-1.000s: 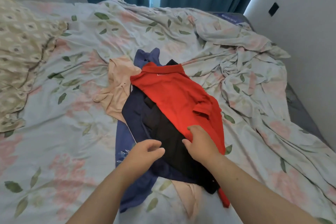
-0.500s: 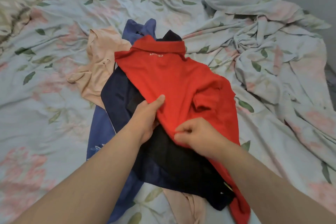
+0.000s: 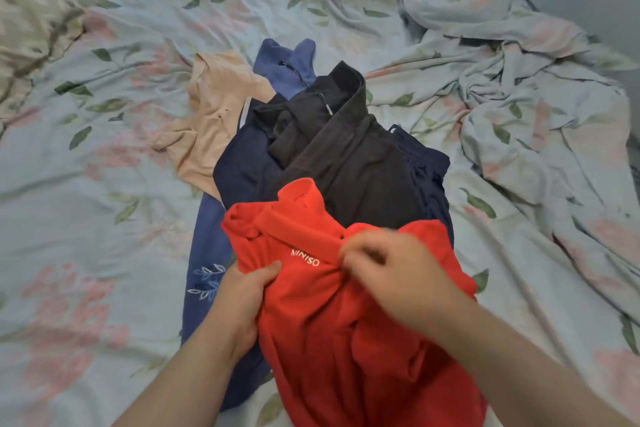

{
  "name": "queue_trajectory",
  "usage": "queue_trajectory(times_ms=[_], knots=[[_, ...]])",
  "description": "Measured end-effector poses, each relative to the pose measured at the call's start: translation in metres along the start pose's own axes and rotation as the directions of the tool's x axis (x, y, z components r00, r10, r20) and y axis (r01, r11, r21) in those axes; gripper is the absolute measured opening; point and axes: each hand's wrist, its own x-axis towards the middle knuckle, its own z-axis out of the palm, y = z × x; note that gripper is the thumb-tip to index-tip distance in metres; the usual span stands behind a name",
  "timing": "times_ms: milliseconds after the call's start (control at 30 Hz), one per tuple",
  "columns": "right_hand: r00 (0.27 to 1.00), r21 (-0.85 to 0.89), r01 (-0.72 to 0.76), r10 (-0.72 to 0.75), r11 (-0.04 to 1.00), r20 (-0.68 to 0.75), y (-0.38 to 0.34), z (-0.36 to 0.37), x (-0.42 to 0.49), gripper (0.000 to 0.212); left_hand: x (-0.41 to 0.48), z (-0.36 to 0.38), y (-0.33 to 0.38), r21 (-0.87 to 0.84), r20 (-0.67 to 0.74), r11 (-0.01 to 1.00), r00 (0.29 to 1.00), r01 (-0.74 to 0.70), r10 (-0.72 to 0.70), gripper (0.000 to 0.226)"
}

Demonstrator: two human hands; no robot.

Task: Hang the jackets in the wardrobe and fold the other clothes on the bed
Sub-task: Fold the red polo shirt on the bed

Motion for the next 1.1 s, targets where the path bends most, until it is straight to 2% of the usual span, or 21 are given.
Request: queue_trajectory(times_ms=[33, 67, 100, 133, 167, 233, 267, 300, 367, 433, 467, 533, 567, 633, 733, 767, 833, 900, 967, 1033, 1100], knots=[[0.988, 0.023, -0.122, 0.124, 0.992, -0.091, 0.005, -0.003, 0.019, 0.030, -0.003, -0.009, -0.005, -0.002, -0.011, 1.000, 1.000, -0.001, 0.001, 0.034], [0.975, -0.095, -0.212, 0.204, 0.973, -0.084, 0.008, -0.009, 0.035, 0.049, -0.007, -0.017, -0.010, 0.006, -0.032, 1.000, 0.999, -0.011, 0.011, 0.033], [0.958, -0.237, -0.272, 0.285, 0.933, 0.024, 0.010, -0.007, 0.046, 0.061, -0.010, -0.025, -0.014, 0.028, -0.071, 0.999, 0.997, -0.029, 0.031, 0.031], [0.946, -0.271, -0.271, 0.307, 0.924, 0.100, 0.014, -0.002, 0.050, 0.059, -0.013, -0.033, -0.017, 0.068, -0.132, 0.996, 0.989, -0.062, 0.071, 0.027], [0.946, -0.231, -0.255, 0.291, 0.939, 0.140, 0.015, 0.004, 0.050, 0.046, -0.015, -0.039, -0.020, 0.153, -0.220, 0.982, 0.965, -0.107, 0.140, 0.023], [0.963, -0.093, -0.210, 0.222, 0.973, 0.150, -0.002, 0.015, 0.039, 0.019, -0.024, -0.047, -0.022, 0.392, -0.411, 0.911, 0.861, -0.129, 0.299, 0.030], [0.966, -0.022, -0.206, 0.207, 0.978, 0.152, -0.011, 0.023, 0.031, 0.016, -0.031, -0.047, -0.022, 0.424, -0.440, 0.896, 0.836, -0.127, 0.327, 0.031], [0.970, 0.044, -0.186, 0.176, 0.982, 0.168, -0.023, 0.031, 0.021, 0.021, -0.038, -0.044, -0.020, 0.339, -0.396, 0.933, 0.882, -0.119, 0.256, 0.030], [0.959, 0.204, -0.188, 0.134, 0.961, 0.249, -0.049, 0.045, -0.001, 0.031, -0.051, -0.036, -0.011, -0.005, -0.110, 0.999, 0.993, 0.043, -0.044, 0.040], [0.928, 0.327, -0.180, 0.050, 0.928, 0.369, -0.071, 0.061, -0.025, 0.024, -0.059, -0.037, -0.004, -0.131, 0.145, 0.974, 0.976, 0.182, -0.163, 0.046], [0.908, 0.365, -0.182, 0.013, 0.913, 0.420, -0.080, 0.068, -0.034, 0.017, -0.060, -0.041, -0.002, -0.087, 0.188, 0.983, 0.972, 0.159, -0.140, 0.044], [0.877, 0.409, -0.221, -0.003, 0.885, 0.480, -0.088, 0.075, -0.045, 0.016, -0.062, -0.054, 0.000, 0.134, 0.145, 0.991, 0.989, 0.016, -0.036, 0.049], [0.884, 0.428, -0.248, 0.022, 0.869, 0.467, -0.091, 0.074, -0.047, 0.021, -0.063, -0.060, 0.002, 0.227, 0.117, 0.973, 0.993, -0.036, 0.009, 0.049], [0.943, 0.467, -0.263, 0.124, 0.844, 0.308, -0.094, 0.068, -0.041, 0.028, -0.068, -0.072, 0.010, 0.297, 0.126, 0.952, 0.992, -0.070, 0.033, 0.046], [0.995, 0.391, -0.083, 0.095, 0.917, -0.014, -0.101, 0.049, -0.011, 0.047, -0.083, -0.092, 0.031, 0.372, 0.282, 0.917, 0.959, -0.146, 0.038, 0.041], [0.999, 0.321, -0.021, 0.034, 0.947, -0.037, -0.106, 0.042, 0.004, 0.051, -0.090, -0.099, 0.040, 0.396, 0.363, 0.901, 0.931, -0.179, 0.026, 0.038], [0.994, 0.243, 0.027, -0.053, 0.970, 0.098, -0.120, 0.031, 0.034, 0.068, -0.108, -0.111, 0.065, 0.421, 0.520, 0.874, 0.854, -0.243, -0.014, 0.033], [0.925, 0.294, -0.040, -0.076, 0.955, 0.373, -0.139, 0.016, 0.056, 0.085, -0.128, -0.124, 0.093, 0.456, 0.622, 0.834, 0.781, -0.310, -0.050, 0.025], [0.758, 0.400, -0.141, -0.161, 0.905, 0.632, -0.163, 0.003, 0.068, 0.092, -0.149, -0.137, 0.126, 0.480, 0.665, 0.805, 0.743, -0.349, -0.074, 0.018], [0.623, 0.407, -0.151, -0.233, 0.901, 0.746, -0.189, -0.011, 0.073, 0.092, -0.172, -0.151, 0.158, 0.481, 0.684, 0.790, 0.726, -0.380, -0.067, 0.019], [0.572, 0.383, -0.100, -0.262, 0.918, 0.777, -0.216, -0.029, 0.073, 0.080, -0.194, -0.165, 0.187, 0.488, 0.680, 0.767, 0.732, -0.416, -0.036, 0.013]])
